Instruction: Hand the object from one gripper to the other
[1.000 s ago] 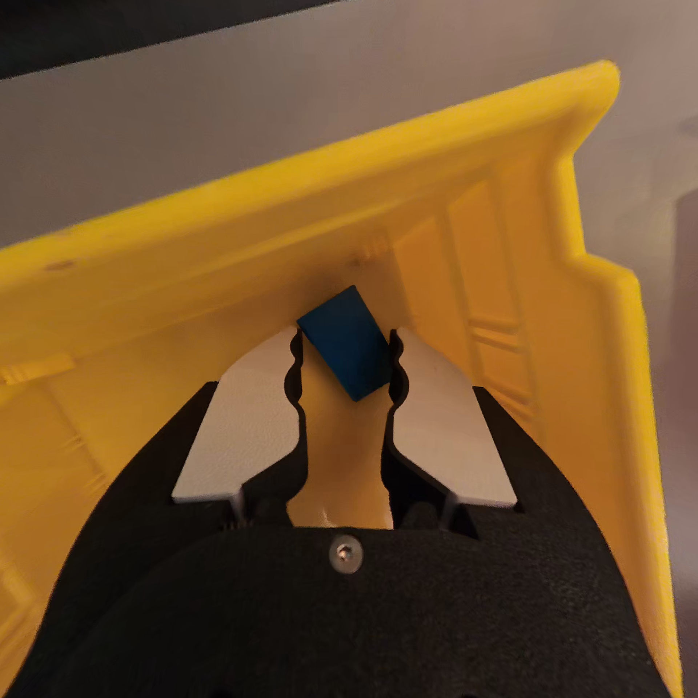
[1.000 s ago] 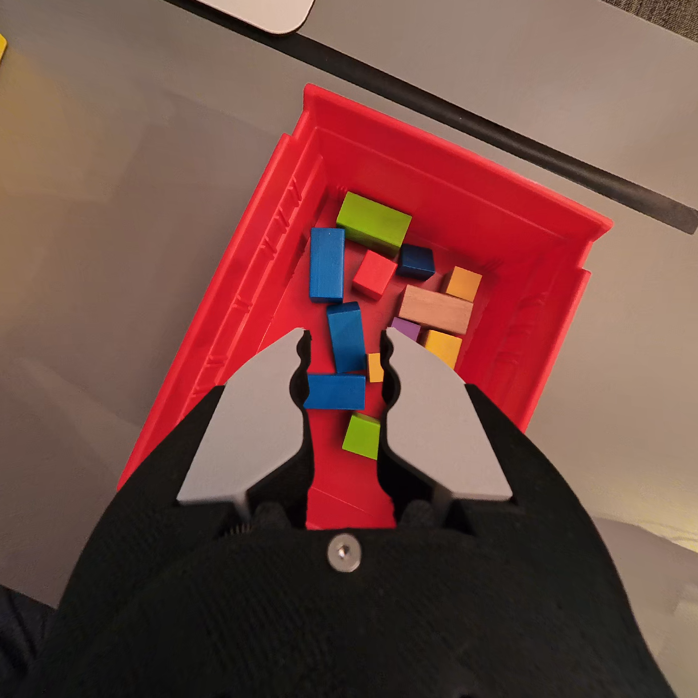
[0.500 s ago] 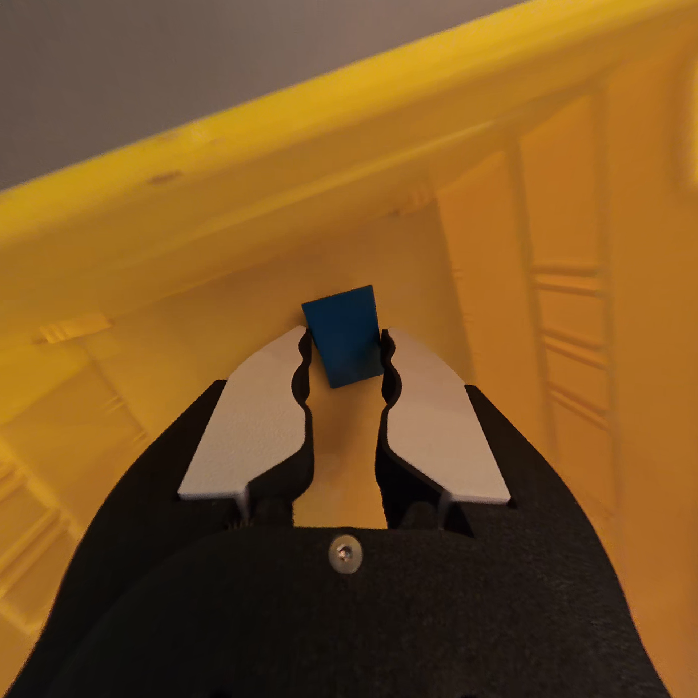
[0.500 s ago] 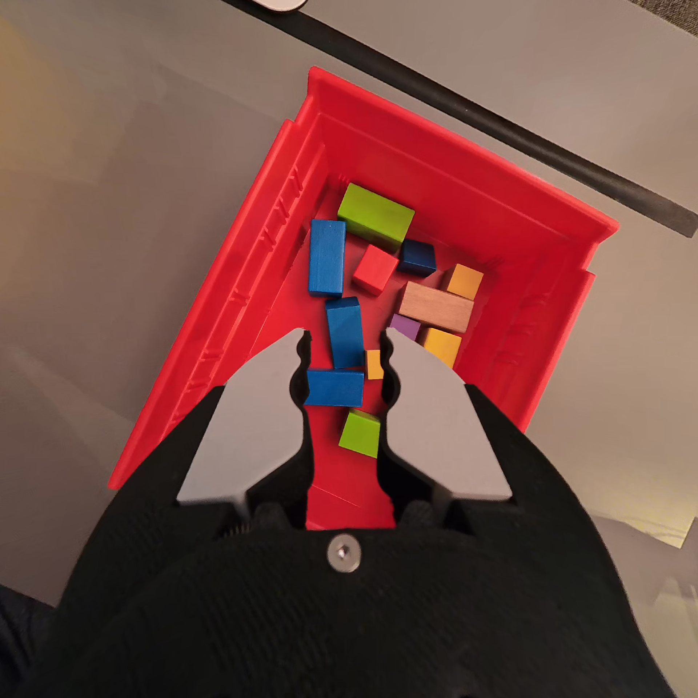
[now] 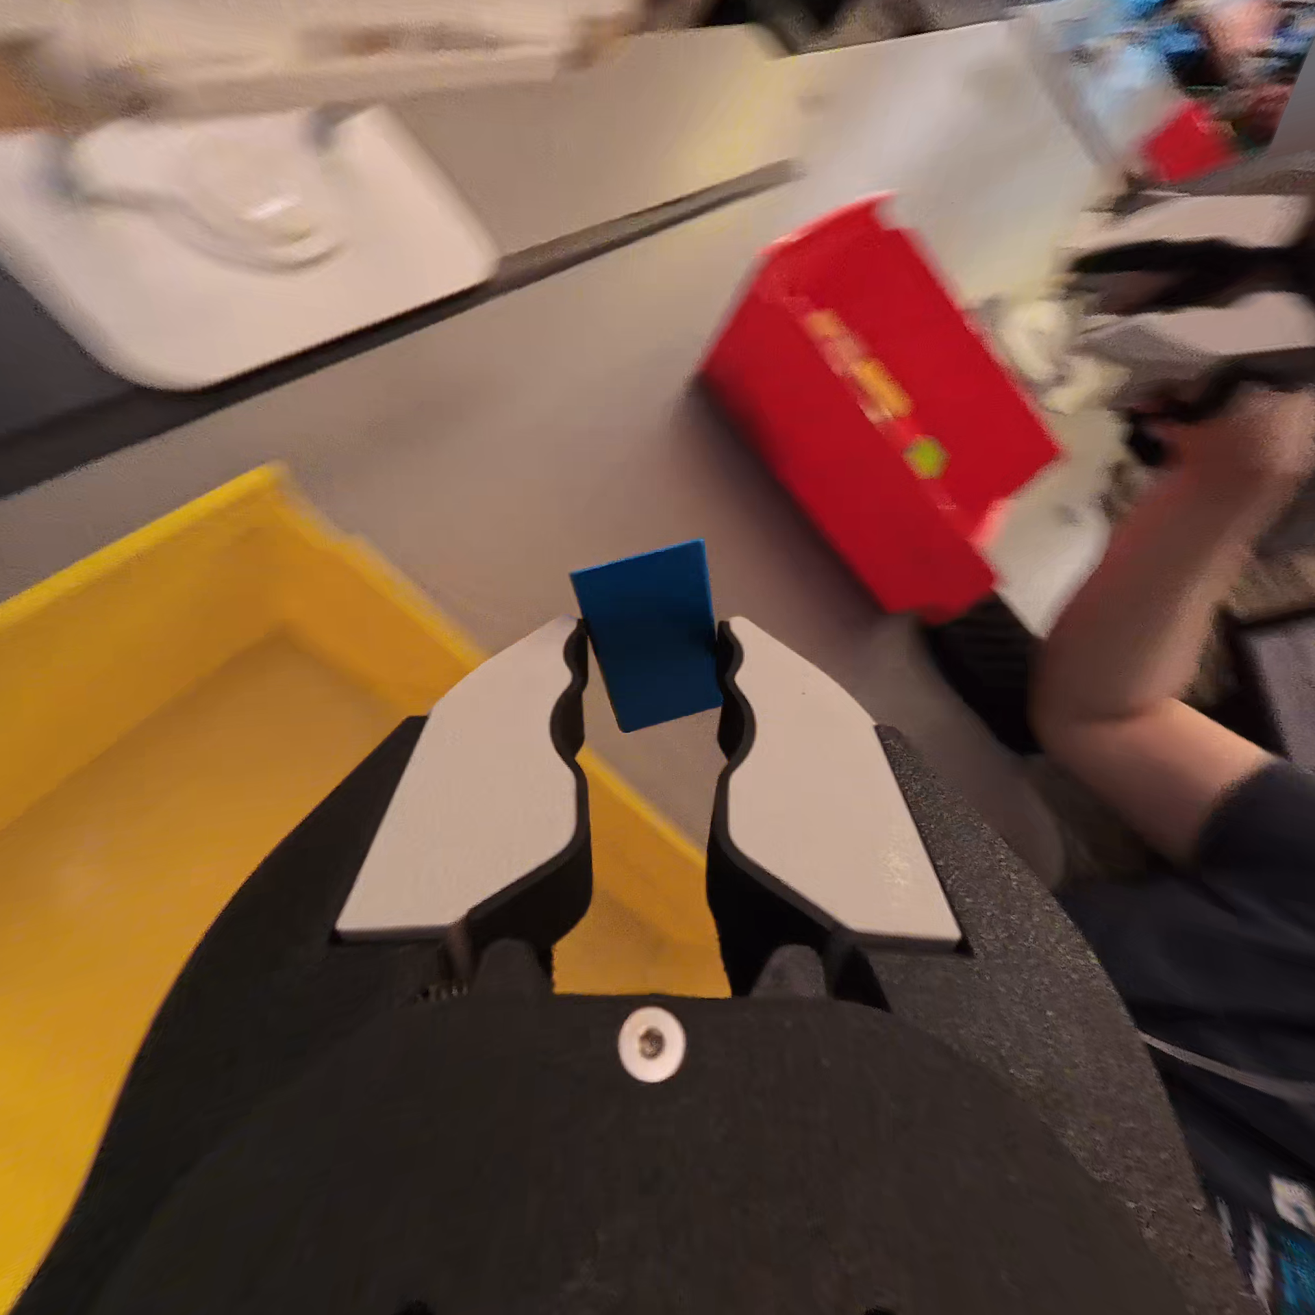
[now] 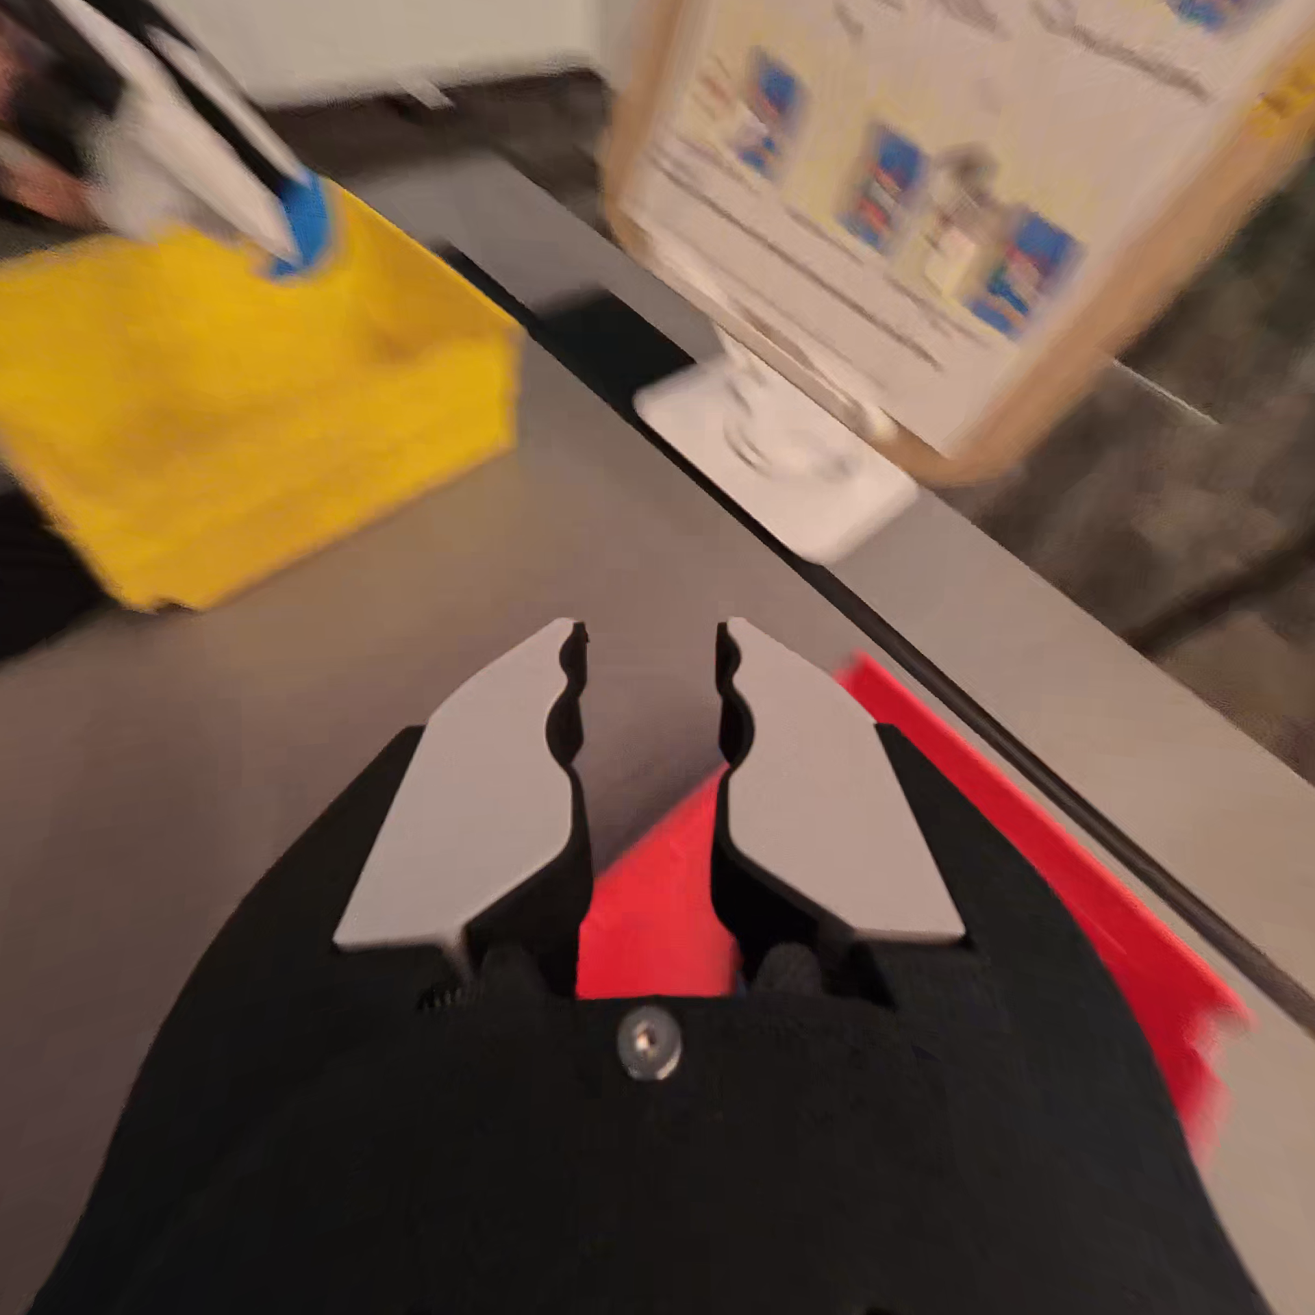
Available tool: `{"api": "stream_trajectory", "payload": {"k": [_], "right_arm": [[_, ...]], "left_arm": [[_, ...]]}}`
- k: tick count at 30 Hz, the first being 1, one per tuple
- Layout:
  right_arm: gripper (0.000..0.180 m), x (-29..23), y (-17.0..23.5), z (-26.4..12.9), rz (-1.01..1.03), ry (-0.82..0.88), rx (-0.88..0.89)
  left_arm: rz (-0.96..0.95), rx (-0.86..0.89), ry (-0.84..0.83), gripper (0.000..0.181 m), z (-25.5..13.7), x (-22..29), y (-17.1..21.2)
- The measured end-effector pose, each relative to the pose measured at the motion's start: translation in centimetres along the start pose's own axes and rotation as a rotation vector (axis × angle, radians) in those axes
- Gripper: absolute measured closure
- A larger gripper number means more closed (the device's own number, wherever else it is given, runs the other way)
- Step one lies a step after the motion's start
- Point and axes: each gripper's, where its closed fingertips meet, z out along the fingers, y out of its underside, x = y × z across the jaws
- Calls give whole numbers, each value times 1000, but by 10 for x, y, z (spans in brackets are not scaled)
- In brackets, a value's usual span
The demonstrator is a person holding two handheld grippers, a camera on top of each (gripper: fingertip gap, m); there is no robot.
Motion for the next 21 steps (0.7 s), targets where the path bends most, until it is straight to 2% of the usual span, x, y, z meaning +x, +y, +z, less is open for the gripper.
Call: {"api": "stream_trajectory", "payload": {"k": [3, 7, 10, 15, 21], "right_arm": [[144, -69, -38, 13, -10, -315, 187], [140, -128, -52, 22, 42, -603, 237], [133, -139, -60, 22, 119, -702, 283], [139, -139, -80, 2, 310, -901, 433], [138, -153, -79, 6, 318, -977, 412]], "left_arm": [[151, 30, 258, 147, 5, 76, -9], [300, 39, 443, 147, 14, 142, -8], [378, 43, 481, 147, 19, 165, -5], [425, 18, 503, 147, 19, 181, 2], [433, 11, 508, 147, 20, 185, 4]]}}
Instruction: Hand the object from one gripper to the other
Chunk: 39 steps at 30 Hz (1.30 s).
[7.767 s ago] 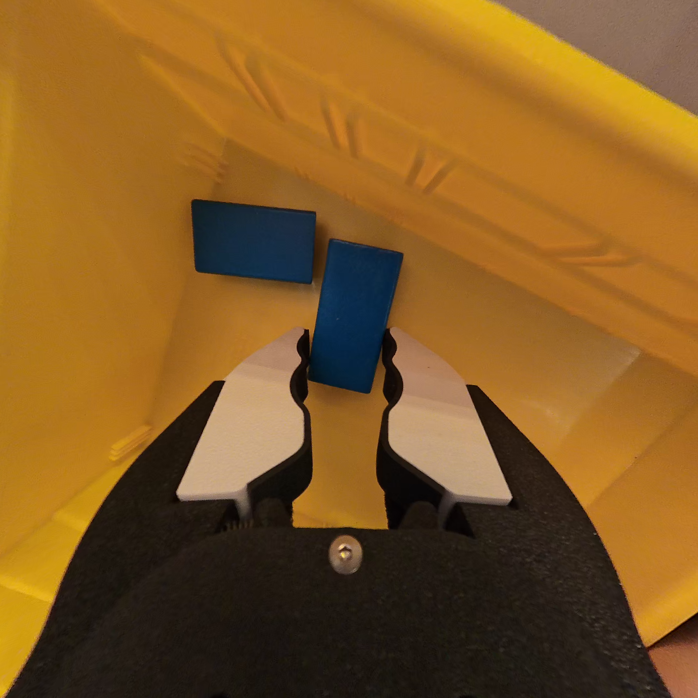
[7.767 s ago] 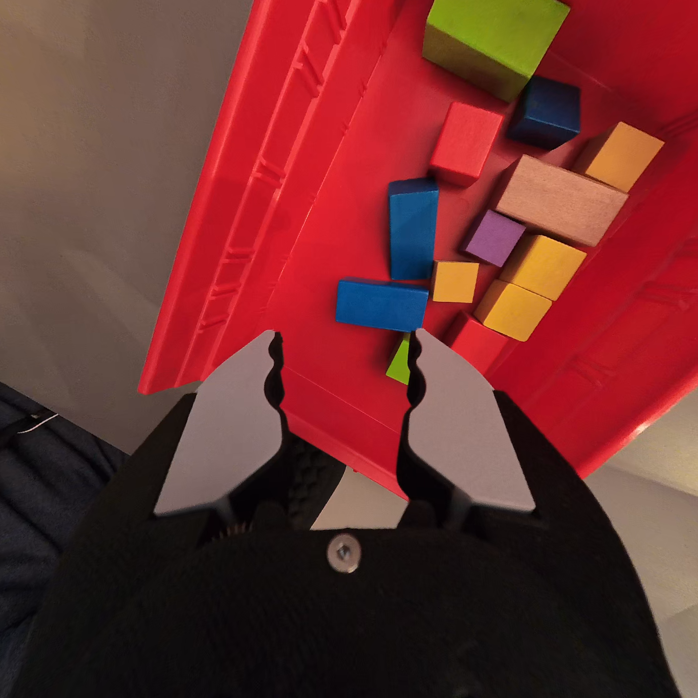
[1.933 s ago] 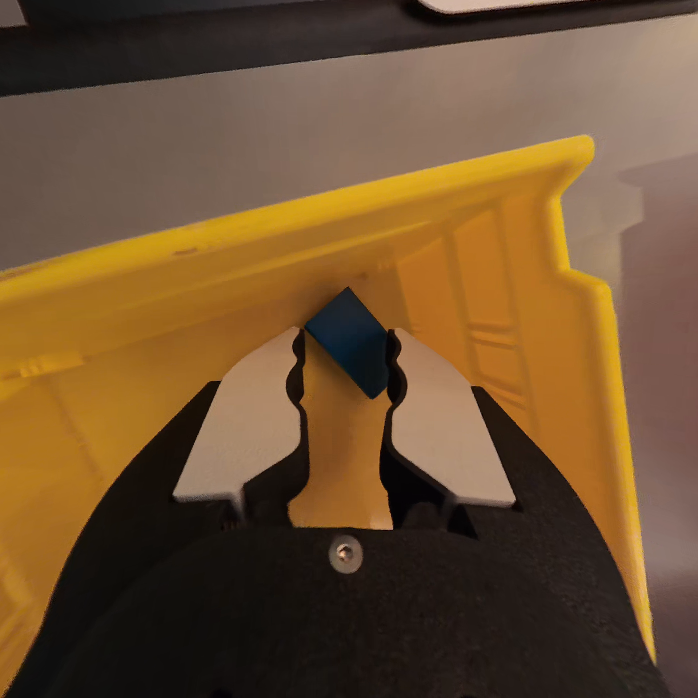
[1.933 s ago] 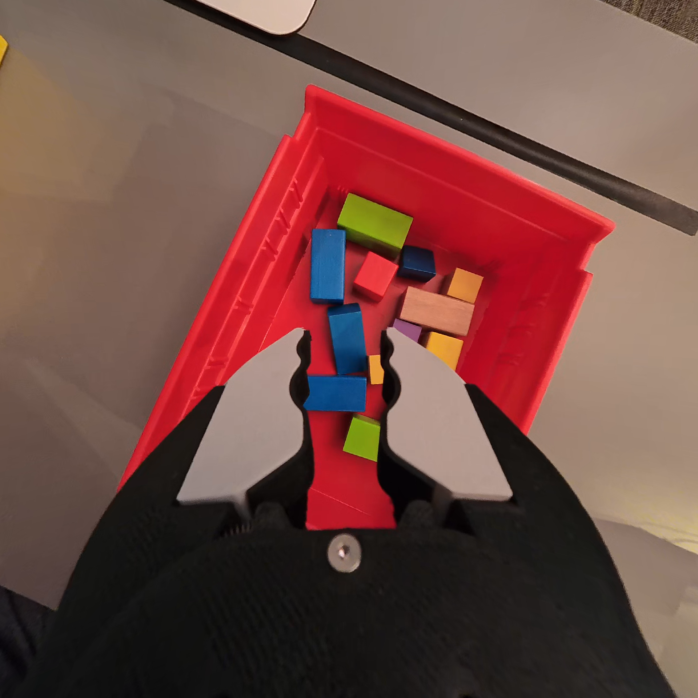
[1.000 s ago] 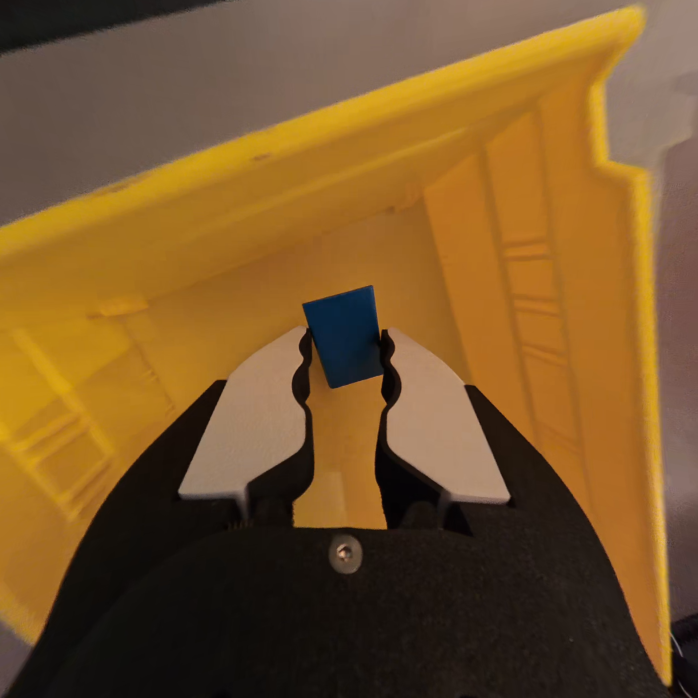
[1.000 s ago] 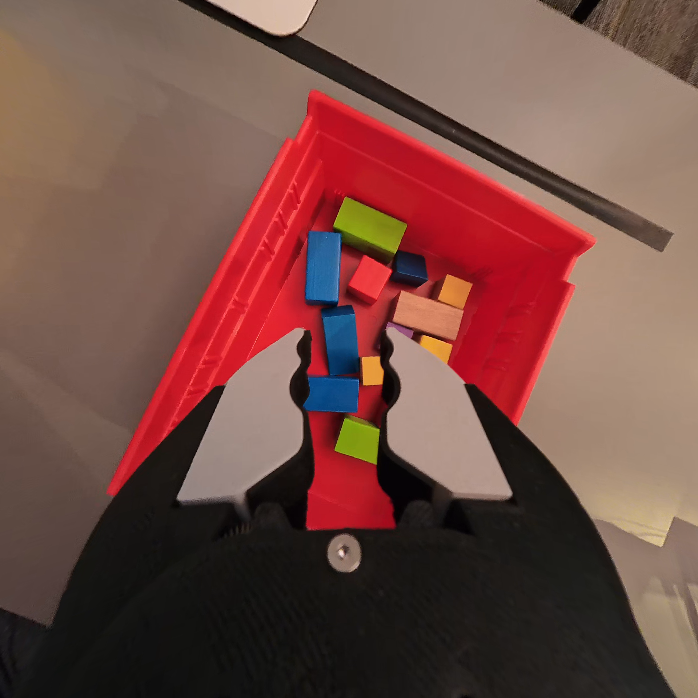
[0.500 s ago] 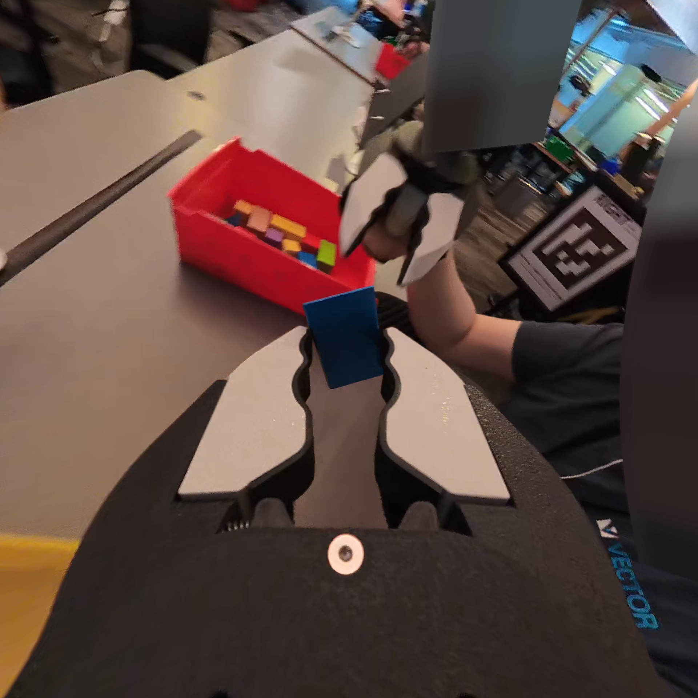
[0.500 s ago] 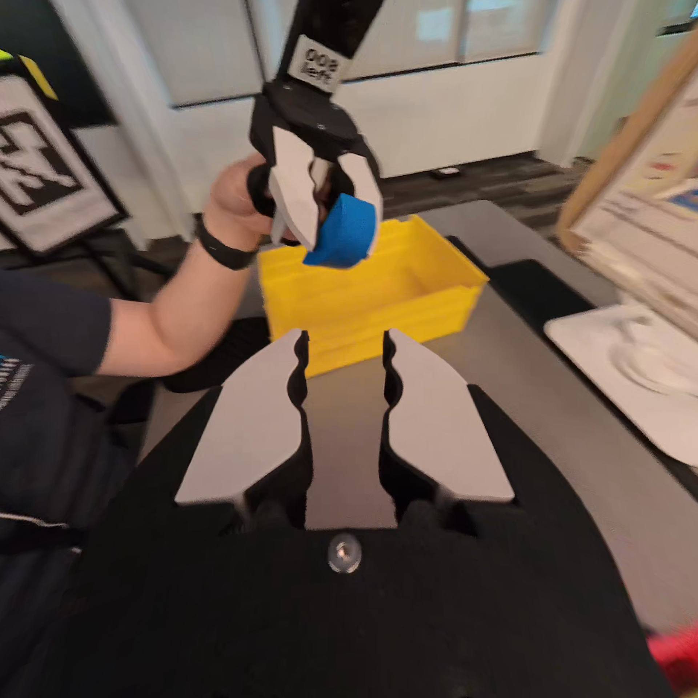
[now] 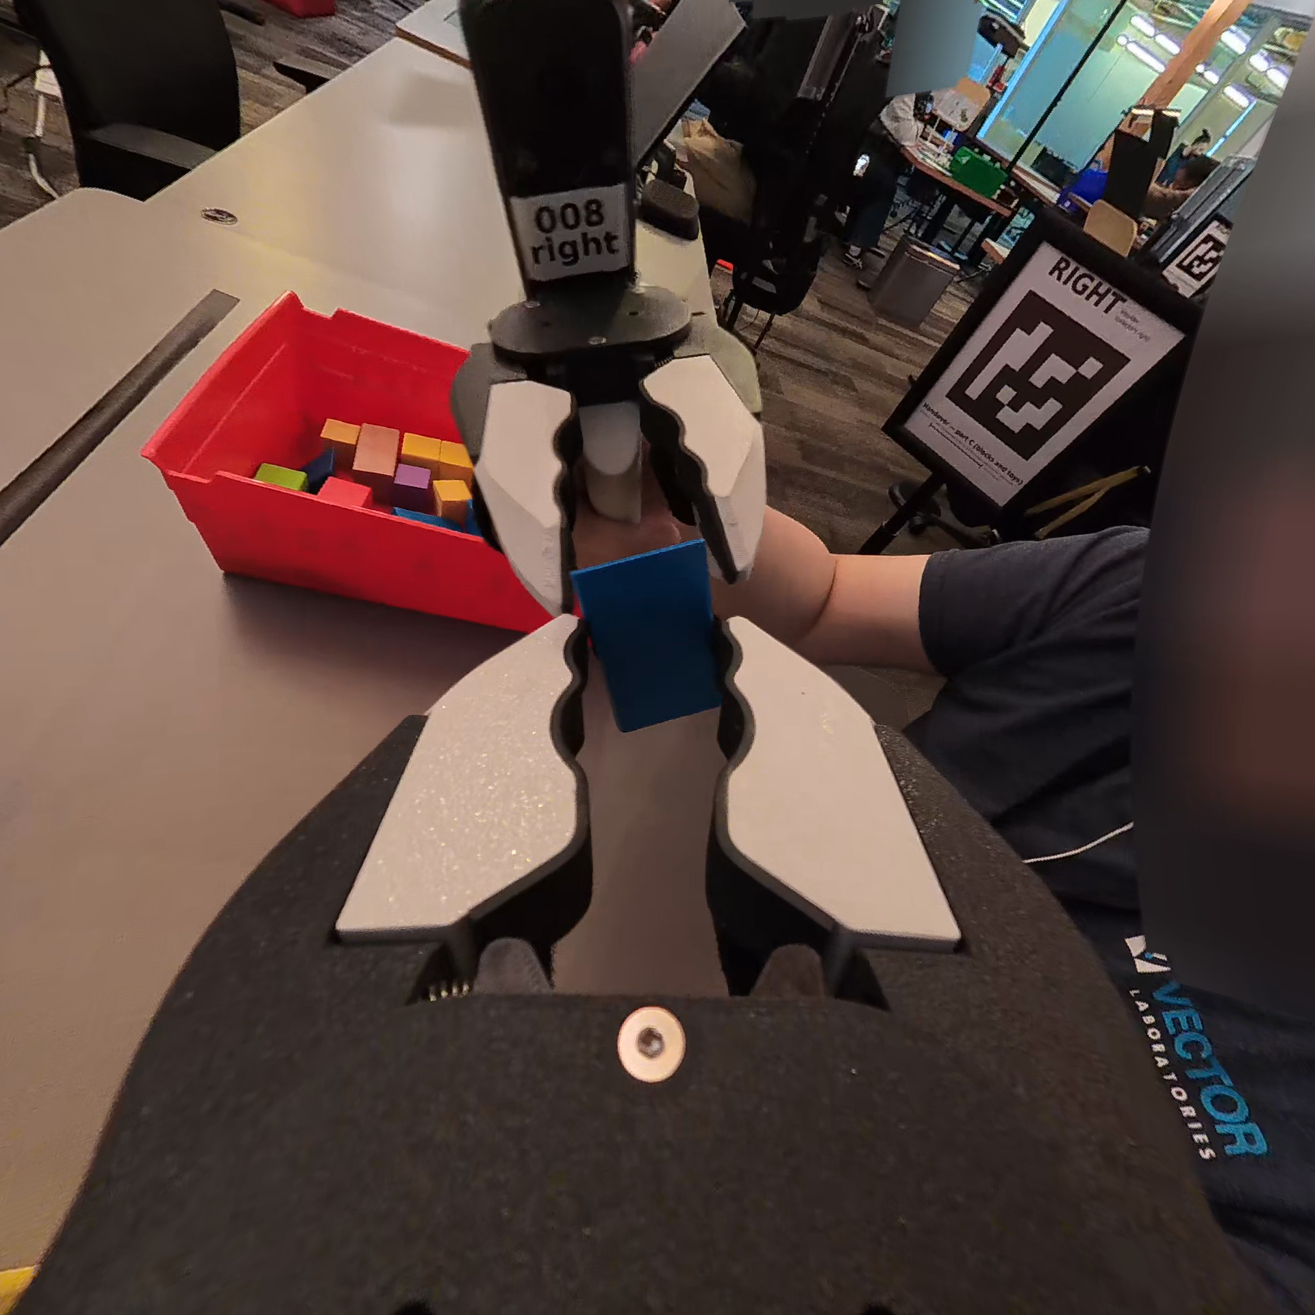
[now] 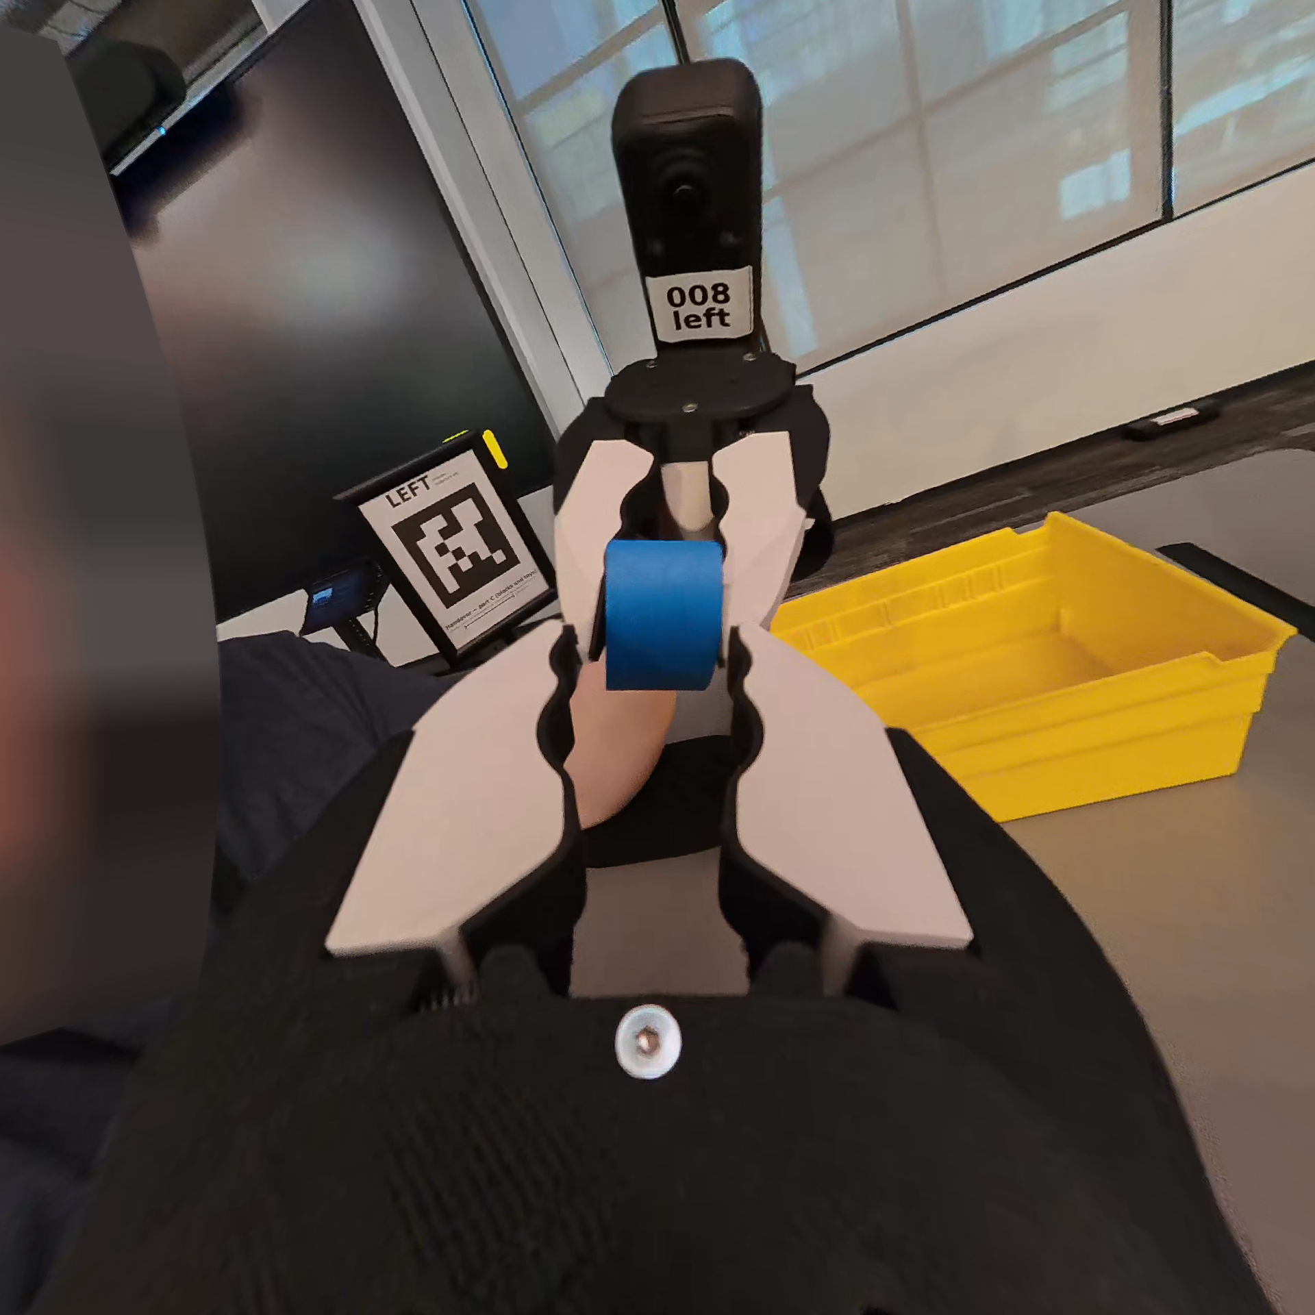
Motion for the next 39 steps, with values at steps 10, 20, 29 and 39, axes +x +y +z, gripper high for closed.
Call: {"api": "stream_trajectory", "payload": {"k": [10, 20, 29, 39], "right_arm": [[134, 4, 9, 4, 98, -31, -25], [136, 4, 5, 6, 242, -164, 57], [139, -5, -7, 7, 191, -265, 179], [144, -9, -13, 5, 127, -242, 198]], "left_arm": [[11, 0, 12, 147, 3, 3, 0], [48, 34, -37, 147, 2, -1, -6], [5, 175, 57, 148, -3, 5, -24], [8, 246, 124, 147, -6, 9, -32]]}}
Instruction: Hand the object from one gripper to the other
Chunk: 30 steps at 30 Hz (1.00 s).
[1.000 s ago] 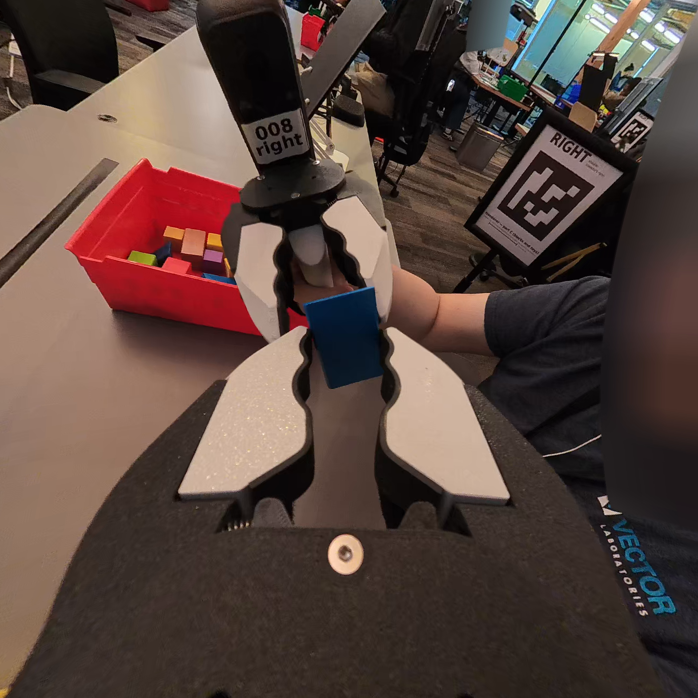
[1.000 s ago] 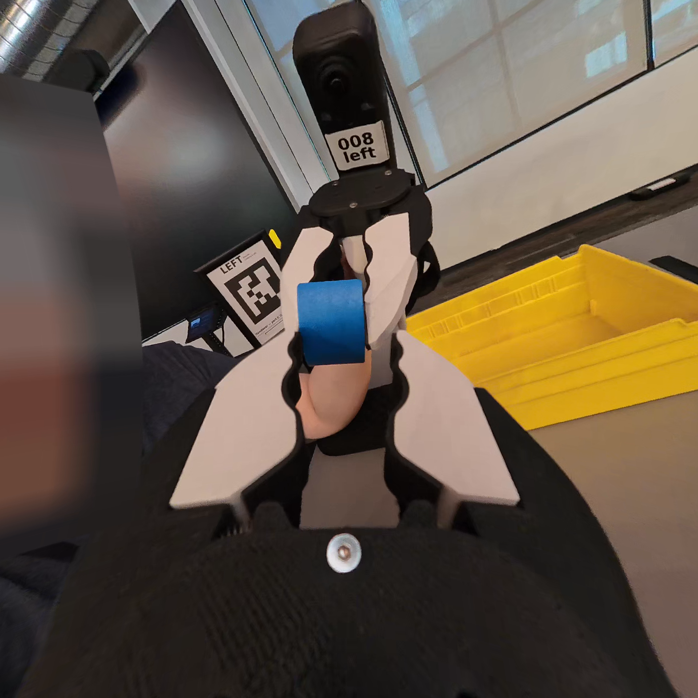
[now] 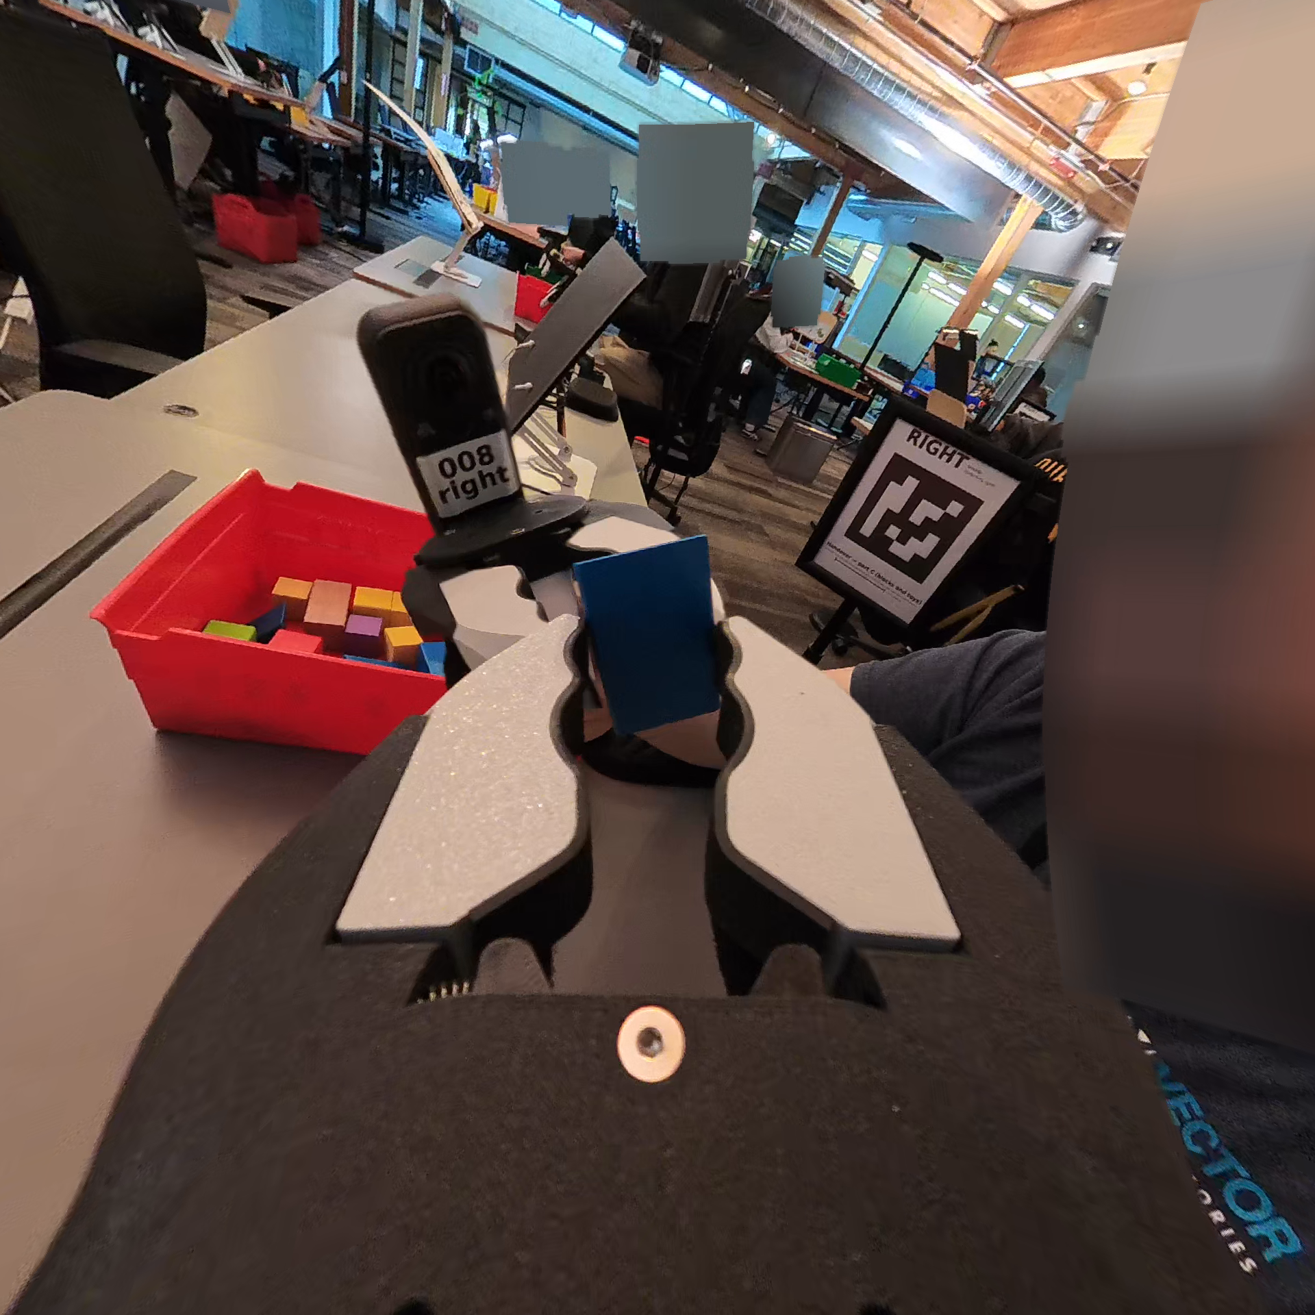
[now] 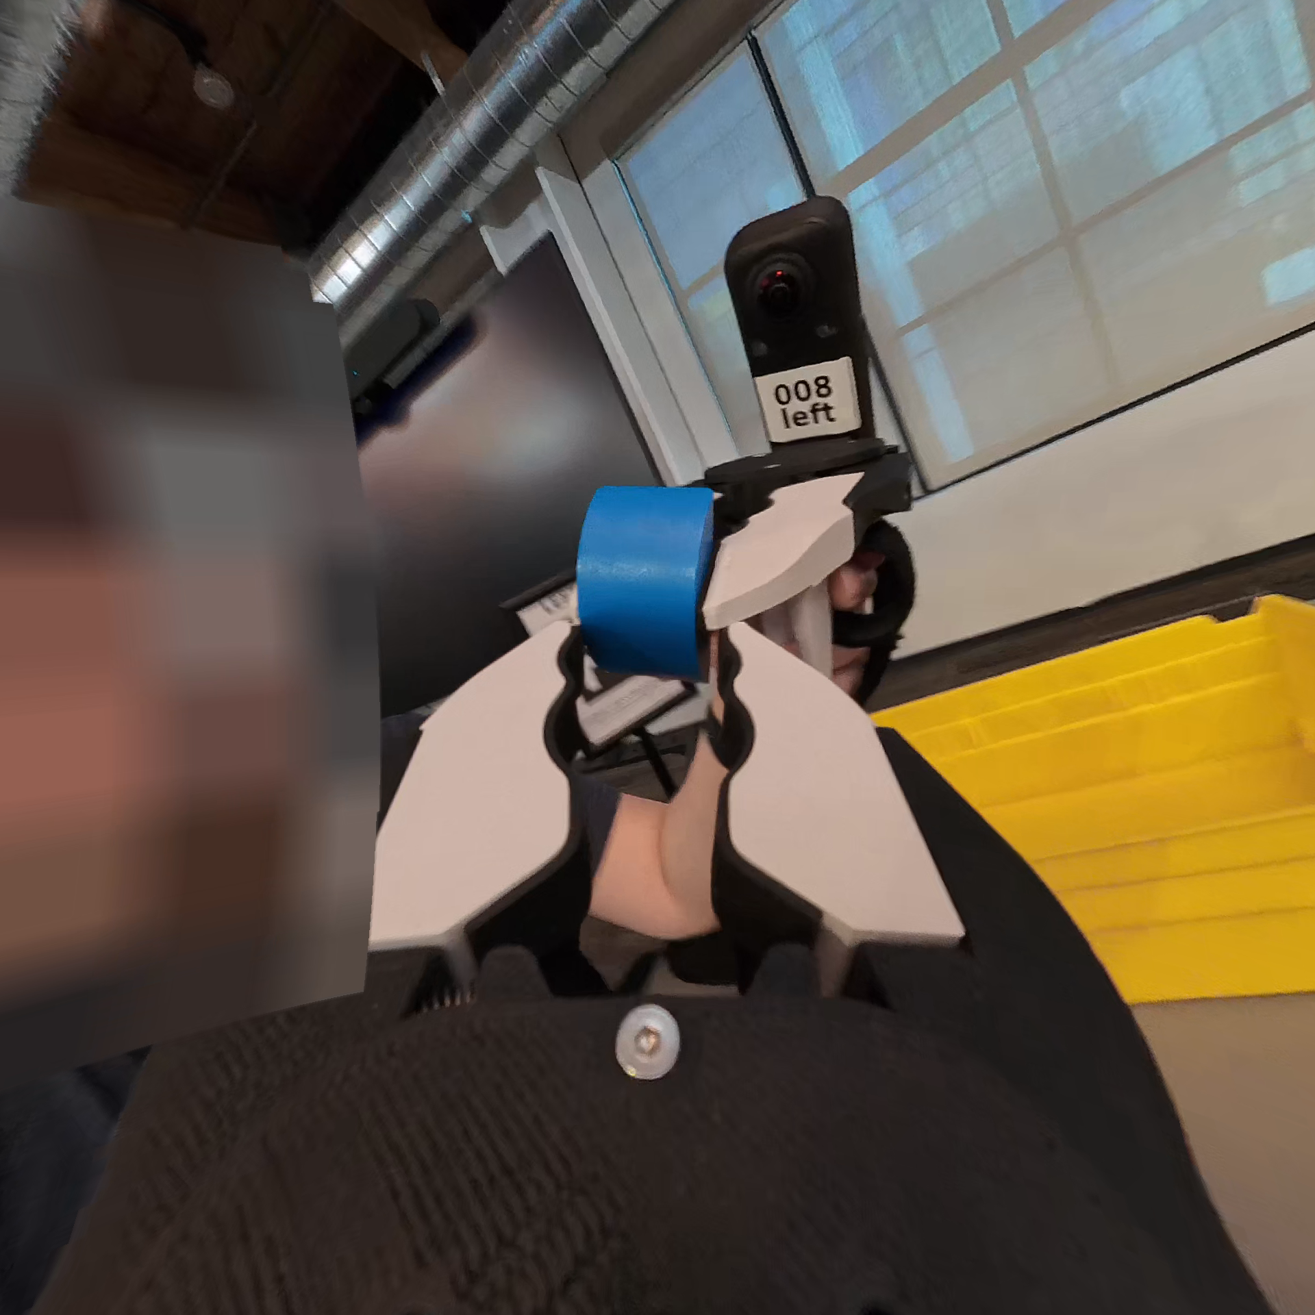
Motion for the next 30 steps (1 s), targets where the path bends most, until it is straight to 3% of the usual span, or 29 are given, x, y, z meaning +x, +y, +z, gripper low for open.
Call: {"api": "stream_trajectory", "payload": {"k": [9, 19, 22, 30], "right_arm": [[147, 12, -5, -7, -11, 68, 16], [147, 17, -8, -12, -91, 171, -19], [136, 22, -8, -12, -123, 229, -41], [146, 24, -8, -14, -160, 282, -82]], "left_arm": [[8, 1, -82, 148, -2, -14, 1], [-49, 53, -67, 149, 0, -21, -3], [-30, 66, -115, 149, 0, -26, -4], [-34, 64, -121, 149, 5, -28, -3]]}}
